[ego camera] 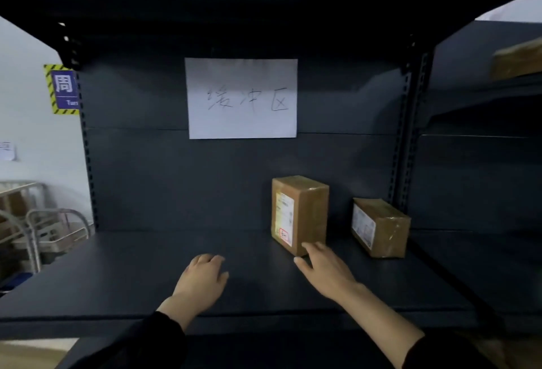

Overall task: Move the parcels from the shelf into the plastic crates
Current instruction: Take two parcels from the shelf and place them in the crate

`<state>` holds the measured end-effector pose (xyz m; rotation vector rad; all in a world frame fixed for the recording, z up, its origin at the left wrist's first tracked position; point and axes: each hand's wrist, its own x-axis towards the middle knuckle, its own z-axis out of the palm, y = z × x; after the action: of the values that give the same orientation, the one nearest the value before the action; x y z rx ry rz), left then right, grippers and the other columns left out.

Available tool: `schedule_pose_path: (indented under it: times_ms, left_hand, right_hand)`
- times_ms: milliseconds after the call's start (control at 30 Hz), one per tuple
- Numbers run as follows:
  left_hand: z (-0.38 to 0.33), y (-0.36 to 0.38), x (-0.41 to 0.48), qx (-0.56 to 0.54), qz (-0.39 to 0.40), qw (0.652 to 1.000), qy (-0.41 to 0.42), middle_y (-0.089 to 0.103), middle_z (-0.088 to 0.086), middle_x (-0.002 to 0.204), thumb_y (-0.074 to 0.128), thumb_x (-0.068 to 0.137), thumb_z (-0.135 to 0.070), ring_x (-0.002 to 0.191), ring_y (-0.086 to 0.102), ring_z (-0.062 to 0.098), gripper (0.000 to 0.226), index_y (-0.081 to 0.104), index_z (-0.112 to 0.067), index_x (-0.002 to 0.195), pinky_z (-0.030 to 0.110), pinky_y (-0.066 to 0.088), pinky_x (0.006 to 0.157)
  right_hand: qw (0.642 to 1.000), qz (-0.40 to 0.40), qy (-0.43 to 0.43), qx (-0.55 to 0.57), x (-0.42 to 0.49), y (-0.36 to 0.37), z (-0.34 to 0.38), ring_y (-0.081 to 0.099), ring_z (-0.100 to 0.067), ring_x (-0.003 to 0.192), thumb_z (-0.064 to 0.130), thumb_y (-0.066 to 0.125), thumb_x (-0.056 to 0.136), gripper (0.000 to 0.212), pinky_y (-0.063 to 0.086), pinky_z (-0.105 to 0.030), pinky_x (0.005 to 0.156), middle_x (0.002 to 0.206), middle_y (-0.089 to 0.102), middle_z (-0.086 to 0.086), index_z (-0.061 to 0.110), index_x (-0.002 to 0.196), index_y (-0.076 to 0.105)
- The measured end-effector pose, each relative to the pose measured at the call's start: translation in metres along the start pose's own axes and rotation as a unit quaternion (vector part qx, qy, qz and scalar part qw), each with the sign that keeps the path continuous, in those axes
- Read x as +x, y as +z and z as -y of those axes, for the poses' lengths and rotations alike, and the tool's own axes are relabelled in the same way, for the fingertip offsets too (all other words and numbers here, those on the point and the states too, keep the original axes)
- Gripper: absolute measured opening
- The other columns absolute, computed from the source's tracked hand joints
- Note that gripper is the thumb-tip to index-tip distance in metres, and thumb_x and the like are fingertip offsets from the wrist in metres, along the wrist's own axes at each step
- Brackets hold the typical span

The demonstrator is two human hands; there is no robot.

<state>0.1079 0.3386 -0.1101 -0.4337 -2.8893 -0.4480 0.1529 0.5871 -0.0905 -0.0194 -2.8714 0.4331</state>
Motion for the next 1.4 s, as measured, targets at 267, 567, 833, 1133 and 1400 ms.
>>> schedule_pose_path:
  times_ms: [267, 567, 833, 1133, 1400]
  left_hand:
    - [-0.041, 0.015, 0.062, -0.027, -0.001, 0.999, 0.039, 0.032, 0.006, 0.150, 0.041, 0.096, -0.038, 0.141, 0.023, 0.022, 0.059, 0.024, -0.012, 0.146, 0.031, 0.024, 0.114]
    - [-0.050, 0.035, 0.147, -0.181, 0.013, 0.983, 0.041, 0.022, 0.011, 0.155, 0.052, 0.090, -0.046, 0.143, 0.020, 0.025, 0.081, 0.011, -0.007, 0.148, 0.035, 0.022, 0.116]
    - [-0.054, 0.052, 0.184, -0.370, 0.080, 0.924, 0.057, 0.022, 0.007, 0.156, 0.065, 0.080, -0.046, 0.143, 0.022, 0.022, 0.094, 0.012, -0.011, 0.149, 0.042, 0.023, 0.117]
    - [-0.067, 0.072, 0.198, -0.462, 0.101, 0.881, 0.018, 0.034, 0.006, 0.149, 0.071, 0.076, -0.039, 0.136, 0.033, 0.021, 0.095, 0.016, -0.010, 0.147, 0.034, 0.030, 0.109]
    - [-0.104, 0.086, 0.176, -0.481, 0.037, 0.875, -0.033, 0.059, -0.002, 0.111, 0.072, 0.075, -0.043, 0.101, 0.058, 0.016, 0.060, 0.042, -0.017, 0.120, 0.026, 0.047, 0.076]
  right_hand:
    - [0.998, -0.043, 0.054, 0.011, 0.014, -0.003, -0.055, 0.039, -0.020, 0.131, 0.045, 0.037, 0.097, 0.056, 0.039, -0.032, 0.102, 0.144, 0.039, -0.005, 0.016, 0.144, 0.030]
    - [0.944, -0.290, 0.143, -0.064, 0.044, -0.040, -0.118, 0.049, -0.028, 0.114, 0.028, 0.055, 0.090, 0.040, 0.044, -0.035, 0.094, 0.127, 0.052, -0.014, 0.007, 0.123, 0.051]
    - [0.945, -0.154, 0.251, -0.141, 0.081, -0.054, -0.160, 0.024, -0.032, 0.137, 0.063, 0.038, 0.087, 0.068, 0.026, -0.043, 0.109, 0.149, 0.026, -0.015, 0.020, 0.140, 0.033]
    - [0.948, -0.142, 0.266, -0.100, 0.083, -0.051, -0.176, 0.040, -0.034, 0.112, 0.062, 0.047, 0.082, 0.066, 0.039, -0.037, 0.090, 0.128, 0.043, -0.017, 0.028, 0.138, 0.038]
    - [0.955, -0.194, 0.217, -0.061, 0.065, -0.036, -0.154, 0.036, -0.034, 0.118, 0.056, 0.051, 0.082, 0.061, 0.035, -0.038, 0.098, 0.136, 0.040, -0.018, 0.029, 0.136, 0.043]
